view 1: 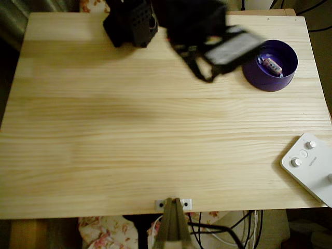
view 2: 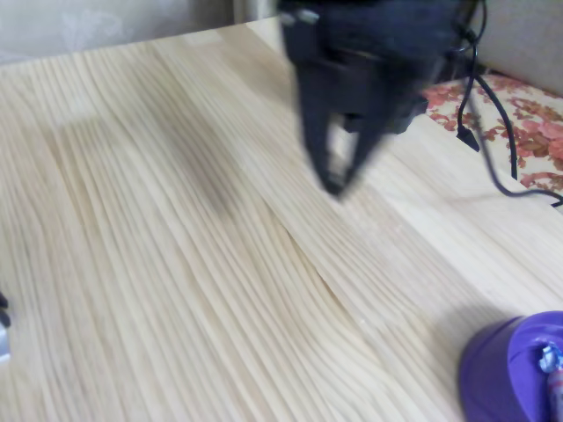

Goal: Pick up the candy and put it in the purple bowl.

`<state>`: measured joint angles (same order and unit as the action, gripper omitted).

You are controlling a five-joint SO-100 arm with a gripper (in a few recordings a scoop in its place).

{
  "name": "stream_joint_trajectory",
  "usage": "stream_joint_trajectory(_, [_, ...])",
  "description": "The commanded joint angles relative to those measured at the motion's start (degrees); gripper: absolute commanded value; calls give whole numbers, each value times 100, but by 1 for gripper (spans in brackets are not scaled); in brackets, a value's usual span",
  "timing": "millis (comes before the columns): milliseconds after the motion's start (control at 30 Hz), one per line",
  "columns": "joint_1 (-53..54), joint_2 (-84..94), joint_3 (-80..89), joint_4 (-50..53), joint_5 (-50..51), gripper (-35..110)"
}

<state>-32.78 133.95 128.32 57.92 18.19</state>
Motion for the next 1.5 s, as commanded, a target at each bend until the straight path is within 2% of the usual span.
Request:
stream_joint_trajectory(0, [817, 1204, 659, -176, -396, -1])
stream_joint_trajectory(100, [1433, 1450, 1143, -316, -817, -1])
stream_joint_trajectory(233, [2109, 1828, 1802, -369, -844, -1])
stream_joint_trajectory(500, [2821, 2681, 2760, -343, -914, -1])
stream_joint_trajectory(667, [3103, 3155, 3313, -316, -1222, -1])
stream_joint_trajectory(1067, [3270, 4113, 3964, 26, -1195, -1])
stream_joint_trajectory(1200, [3542, 5502, 4289, 800, -879, -1])
stream_joint_trajectory(1300, [3876, 5502, 4280, 835, -492, -1])
stream_joint_trajectory(1467, [3858, 5502, 4280, 844, -510, -1])
